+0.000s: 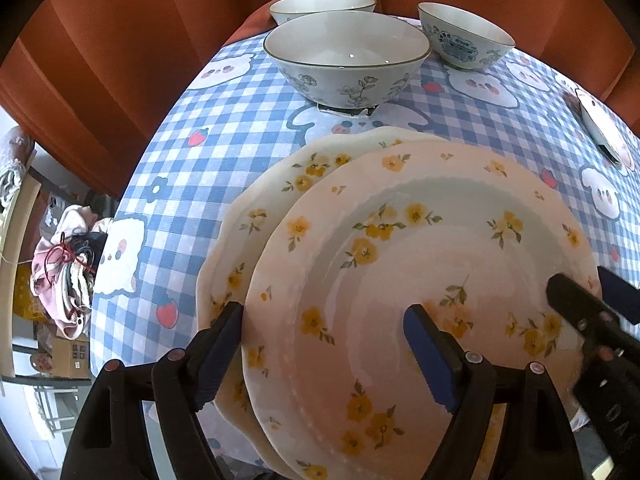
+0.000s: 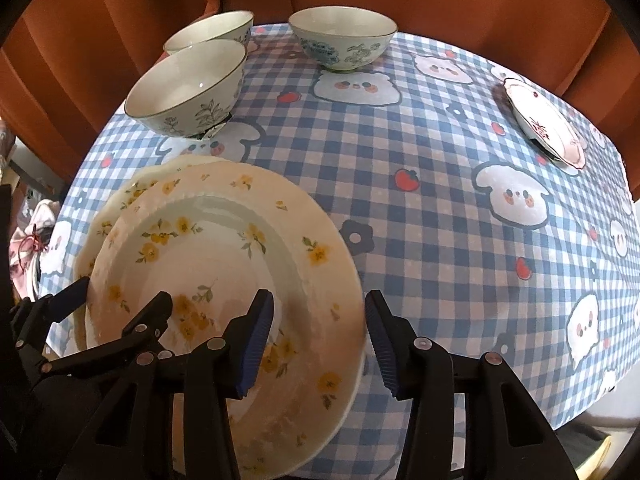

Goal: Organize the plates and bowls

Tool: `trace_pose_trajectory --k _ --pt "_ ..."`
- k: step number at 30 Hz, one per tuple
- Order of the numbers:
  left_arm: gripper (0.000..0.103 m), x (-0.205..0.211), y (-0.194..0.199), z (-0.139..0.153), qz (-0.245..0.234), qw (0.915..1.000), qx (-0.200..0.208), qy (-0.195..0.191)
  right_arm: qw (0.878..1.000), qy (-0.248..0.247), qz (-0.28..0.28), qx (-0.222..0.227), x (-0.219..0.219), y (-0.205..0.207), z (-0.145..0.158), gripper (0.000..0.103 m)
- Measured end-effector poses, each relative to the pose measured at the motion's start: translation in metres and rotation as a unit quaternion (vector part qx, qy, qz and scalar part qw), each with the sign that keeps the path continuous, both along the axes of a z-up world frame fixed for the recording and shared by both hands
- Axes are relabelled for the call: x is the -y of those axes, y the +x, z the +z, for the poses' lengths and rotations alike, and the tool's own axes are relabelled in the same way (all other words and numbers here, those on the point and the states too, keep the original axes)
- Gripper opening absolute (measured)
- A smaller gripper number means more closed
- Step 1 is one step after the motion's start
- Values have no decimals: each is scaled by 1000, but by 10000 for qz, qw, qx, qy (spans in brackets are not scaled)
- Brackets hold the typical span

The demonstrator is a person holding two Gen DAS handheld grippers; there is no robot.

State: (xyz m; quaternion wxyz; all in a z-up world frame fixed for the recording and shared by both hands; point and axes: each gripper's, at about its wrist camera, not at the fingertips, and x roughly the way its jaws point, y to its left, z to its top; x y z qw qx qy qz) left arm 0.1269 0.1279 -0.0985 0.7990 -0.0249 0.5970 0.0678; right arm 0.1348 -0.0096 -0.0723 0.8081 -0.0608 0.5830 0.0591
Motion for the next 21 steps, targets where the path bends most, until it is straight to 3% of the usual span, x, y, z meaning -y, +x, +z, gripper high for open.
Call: trace_pose_trajectory --k 1,3,6,21 --pt "83 0 -2 1 -20 10000 -10 -4 10000 14 -23 17 2 -1 2 51" --pt "83 -1 -4 3 -63 10000 -22 -31 10000 68 -68 17 6 -2 5 39" --pt "83 -1 -6 5 -145 9999 -2 -25 9998 166 -117 -46 9 -4 4 35" --pt "84 3 -8 20 -752 9968 260 -43 9987 219 -458 -72 3 -7 -3 34"
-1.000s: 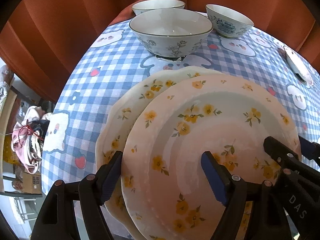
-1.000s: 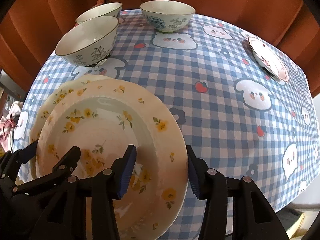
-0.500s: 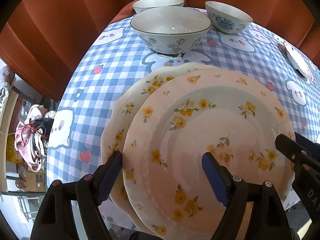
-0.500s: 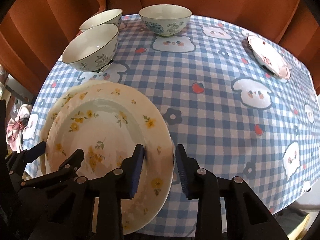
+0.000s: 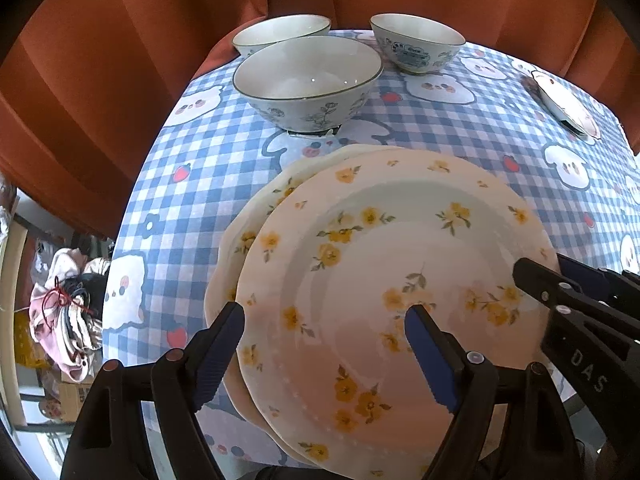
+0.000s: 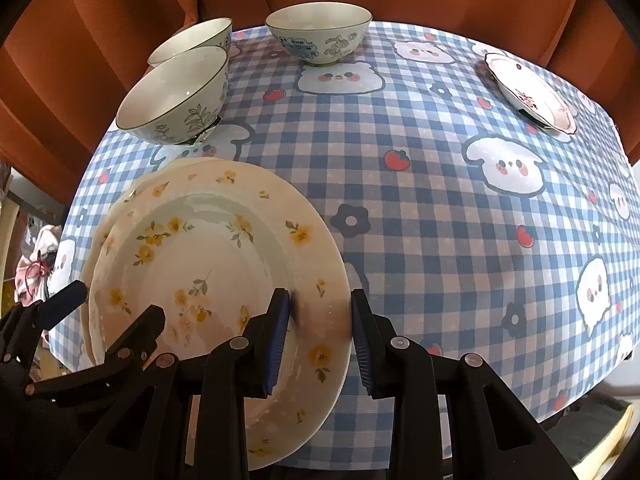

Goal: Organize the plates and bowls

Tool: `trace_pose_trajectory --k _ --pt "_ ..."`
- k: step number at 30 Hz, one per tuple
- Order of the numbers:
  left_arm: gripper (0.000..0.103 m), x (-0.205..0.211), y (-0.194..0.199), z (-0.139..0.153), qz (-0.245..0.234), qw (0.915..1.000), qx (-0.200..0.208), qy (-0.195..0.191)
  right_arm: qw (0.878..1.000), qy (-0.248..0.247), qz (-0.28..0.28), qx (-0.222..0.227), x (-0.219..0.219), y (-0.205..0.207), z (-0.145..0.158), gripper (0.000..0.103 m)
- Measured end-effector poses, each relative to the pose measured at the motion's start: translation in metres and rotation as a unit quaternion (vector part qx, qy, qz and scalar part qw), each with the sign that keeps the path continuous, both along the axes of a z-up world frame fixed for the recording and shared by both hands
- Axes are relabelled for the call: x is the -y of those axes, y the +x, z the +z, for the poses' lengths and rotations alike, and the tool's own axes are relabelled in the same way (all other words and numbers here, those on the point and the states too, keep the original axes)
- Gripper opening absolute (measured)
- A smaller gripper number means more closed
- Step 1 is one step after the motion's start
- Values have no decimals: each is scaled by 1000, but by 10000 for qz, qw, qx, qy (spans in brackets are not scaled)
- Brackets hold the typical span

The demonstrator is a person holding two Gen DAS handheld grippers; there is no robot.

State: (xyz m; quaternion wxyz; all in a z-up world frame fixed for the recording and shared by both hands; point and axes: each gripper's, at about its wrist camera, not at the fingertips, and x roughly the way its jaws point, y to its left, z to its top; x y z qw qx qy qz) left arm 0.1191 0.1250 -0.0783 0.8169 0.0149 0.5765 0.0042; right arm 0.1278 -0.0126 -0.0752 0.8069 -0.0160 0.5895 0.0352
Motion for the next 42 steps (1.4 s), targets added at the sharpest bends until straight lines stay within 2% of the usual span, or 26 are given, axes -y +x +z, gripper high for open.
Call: trace_pose_trajectory --k 15,24,28,30,32,42 --pt "84 -12 5 -5 -44 9999 -113 -115 9999 -162 44 0 -19 11 -2 35" --pt "89 -8 2 -5 -222 9997 -30 37 9985 -485 32 245 -28 5 -5 37" --pt "91 -10 -1 -6 -244 9997 -30 69 9982 -511 -53 313 -30 3 -7 42" --pt "91 -12 -3 -5 -252 9996 -73 40 9986 -423 -29 331 -31 -1 -6 56" --pt "91 -15 -4 -3 -237 9997 -106 -32 9987 -381 -6 339 -34 -4 -3 62" --pt "91 -6 2 22 -265 9993 140 -218 9979 -394 -59 502 -30 -4 28 66"
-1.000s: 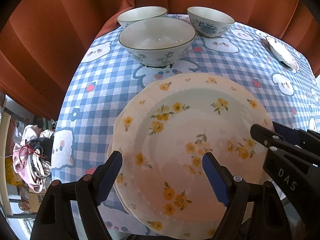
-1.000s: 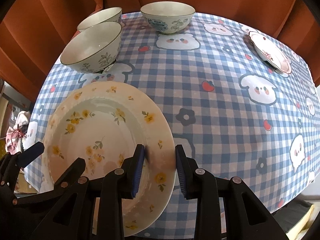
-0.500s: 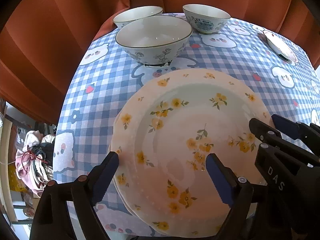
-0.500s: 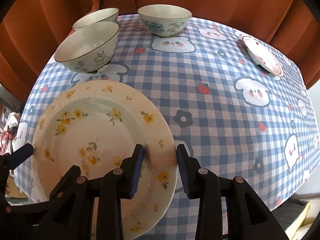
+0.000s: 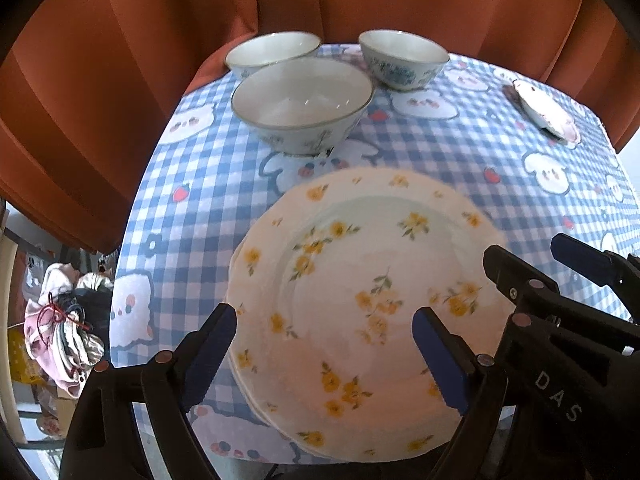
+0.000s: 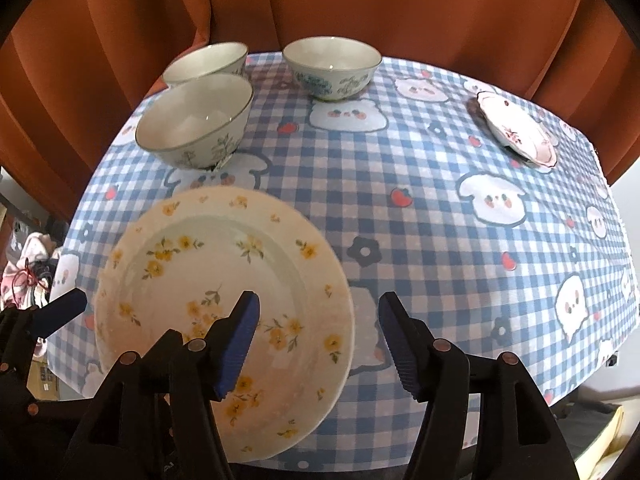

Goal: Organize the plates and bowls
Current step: 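Open both grippers and pull back from the stacked plates, then move both grippers to the small red-patterned white plate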

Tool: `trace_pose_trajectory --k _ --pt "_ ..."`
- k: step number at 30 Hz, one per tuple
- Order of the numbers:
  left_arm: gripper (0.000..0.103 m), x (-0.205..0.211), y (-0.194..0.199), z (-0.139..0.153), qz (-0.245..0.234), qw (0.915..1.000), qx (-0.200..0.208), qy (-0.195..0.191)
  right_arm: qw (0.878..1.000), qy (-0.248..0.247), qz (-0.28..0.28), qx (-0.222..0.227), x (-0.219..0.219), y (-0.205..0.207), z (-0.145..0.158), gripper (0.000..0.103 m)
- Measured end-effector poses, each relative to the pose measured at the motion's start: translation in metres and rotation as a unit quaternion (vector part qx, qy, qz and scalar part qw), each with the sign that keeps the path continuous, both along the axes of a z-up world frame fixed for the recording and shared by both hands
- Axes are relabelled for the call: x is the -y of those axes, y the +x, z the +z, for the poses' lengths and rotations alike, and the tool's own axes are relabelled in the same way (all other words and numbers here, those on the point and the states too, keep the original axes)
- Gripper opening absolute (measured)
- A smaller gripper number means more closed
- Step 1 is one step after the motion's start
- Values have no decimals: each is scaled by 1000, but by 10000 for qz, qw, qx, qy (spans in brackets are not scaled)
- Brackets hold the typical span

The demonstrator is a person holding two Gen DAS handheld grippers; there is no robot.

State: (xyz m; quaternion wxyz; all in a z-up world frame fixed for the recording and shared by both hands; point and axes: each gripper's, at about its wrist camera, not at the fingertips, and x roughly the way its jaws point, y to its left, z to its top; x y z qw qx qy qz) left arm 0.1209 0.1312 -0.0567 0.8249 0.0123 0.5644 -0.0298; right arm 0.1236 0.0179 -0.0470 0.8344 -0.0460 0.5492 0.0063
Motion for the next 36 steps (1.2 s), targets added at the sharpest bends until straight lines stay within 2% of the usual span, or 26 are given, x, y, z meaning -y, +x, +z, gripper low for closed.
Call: trace_pose_trajectory --k 8,16,36 --pt "91 37 12 13 43 9995 306 66 9993 314 -50 179 35 9 12 66" --pt "90 100 31 22 208 9989 393 124 9989 401 -8 230 96 26 19 66" --pt "88 257 114 30 675 9952 704 102 9976 523 45 459 266 114 33 65"
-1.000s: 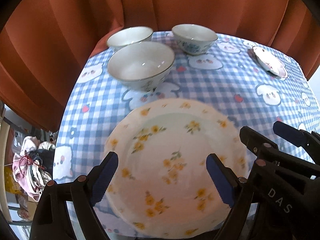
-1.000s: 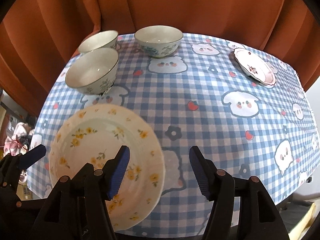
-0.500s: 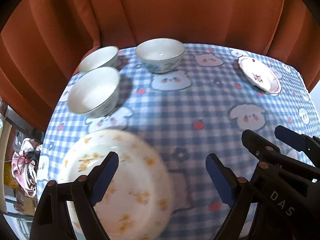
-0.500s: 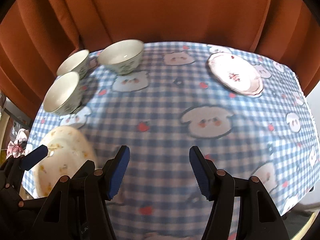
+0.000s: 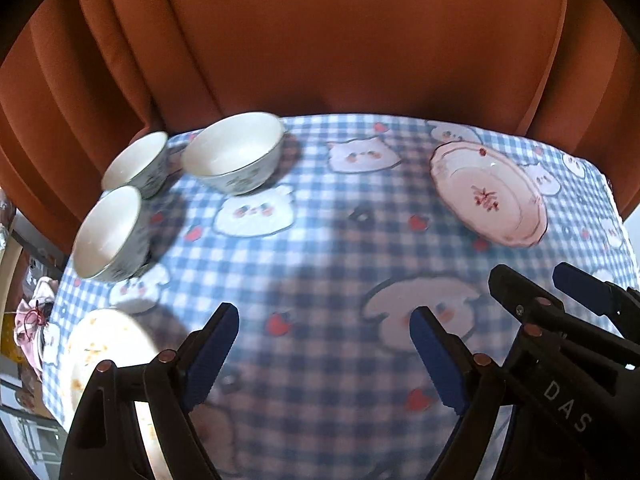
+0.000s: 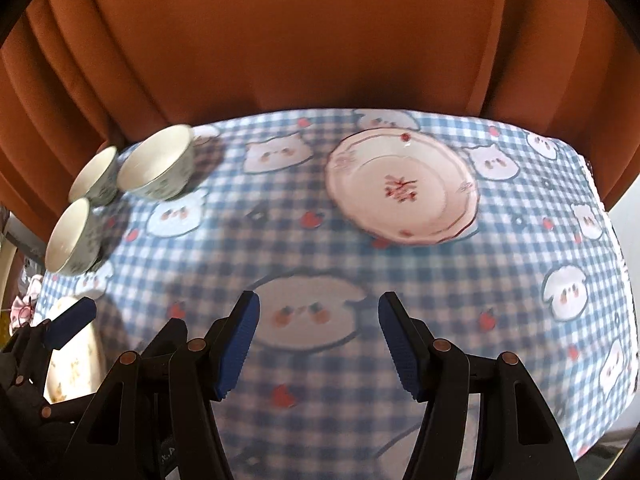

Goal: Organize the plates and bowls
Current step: 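Move both grippers to the small red-patterned white plate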

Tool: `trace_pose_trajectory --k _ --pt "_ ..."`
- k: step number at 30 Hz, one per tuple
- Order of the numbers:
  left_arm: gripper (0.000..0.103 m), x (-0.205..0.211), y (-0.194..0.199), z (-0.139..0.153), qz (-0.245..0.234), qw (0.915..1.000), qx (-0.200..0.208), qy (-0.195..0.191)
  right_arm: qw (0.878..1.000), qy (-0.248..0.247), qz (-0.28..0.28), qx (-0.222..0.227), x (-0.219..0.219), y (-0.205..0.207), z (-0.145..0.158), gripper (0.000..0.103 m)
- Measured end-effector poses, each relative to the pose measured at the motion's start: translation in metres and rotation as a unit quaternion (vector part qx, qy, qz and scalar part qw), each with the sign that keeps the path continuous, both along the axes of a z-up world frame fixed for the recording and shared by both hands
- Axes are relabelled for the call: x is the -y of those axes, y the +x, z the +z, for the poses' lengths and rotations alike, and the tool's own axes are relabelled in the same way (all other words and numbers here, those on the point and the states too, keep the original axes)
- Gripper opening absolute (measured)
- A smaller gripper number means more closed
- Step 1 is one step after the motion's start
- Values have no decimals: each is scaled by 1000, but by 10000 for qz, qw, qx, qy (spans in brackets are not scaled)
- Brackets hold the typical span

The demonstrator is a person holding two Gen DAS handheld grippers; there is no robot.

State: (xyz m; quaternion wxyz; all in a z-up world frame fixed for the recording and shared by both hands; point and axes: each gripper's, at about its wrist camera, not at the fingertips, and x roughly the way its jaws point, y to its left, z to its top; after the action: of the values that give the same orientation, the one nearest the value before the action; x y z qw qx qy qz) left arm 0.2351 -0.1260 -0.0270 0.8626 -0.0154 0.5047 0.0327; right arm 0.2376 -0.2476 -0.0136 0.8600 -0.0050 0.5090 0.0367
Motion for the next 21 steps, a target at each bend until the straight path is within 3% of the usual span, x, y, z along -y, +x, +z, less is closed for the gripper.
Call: trace_pose_trajectory --k 11,21 --pt "84 70 61 -13 -31 9999 4 148 9999 29 -150 59 68 59 -4 65" --pt "75 103 122 -33 -38 9999 -37 103 9990 140 -416 89 107 125 -22 65"
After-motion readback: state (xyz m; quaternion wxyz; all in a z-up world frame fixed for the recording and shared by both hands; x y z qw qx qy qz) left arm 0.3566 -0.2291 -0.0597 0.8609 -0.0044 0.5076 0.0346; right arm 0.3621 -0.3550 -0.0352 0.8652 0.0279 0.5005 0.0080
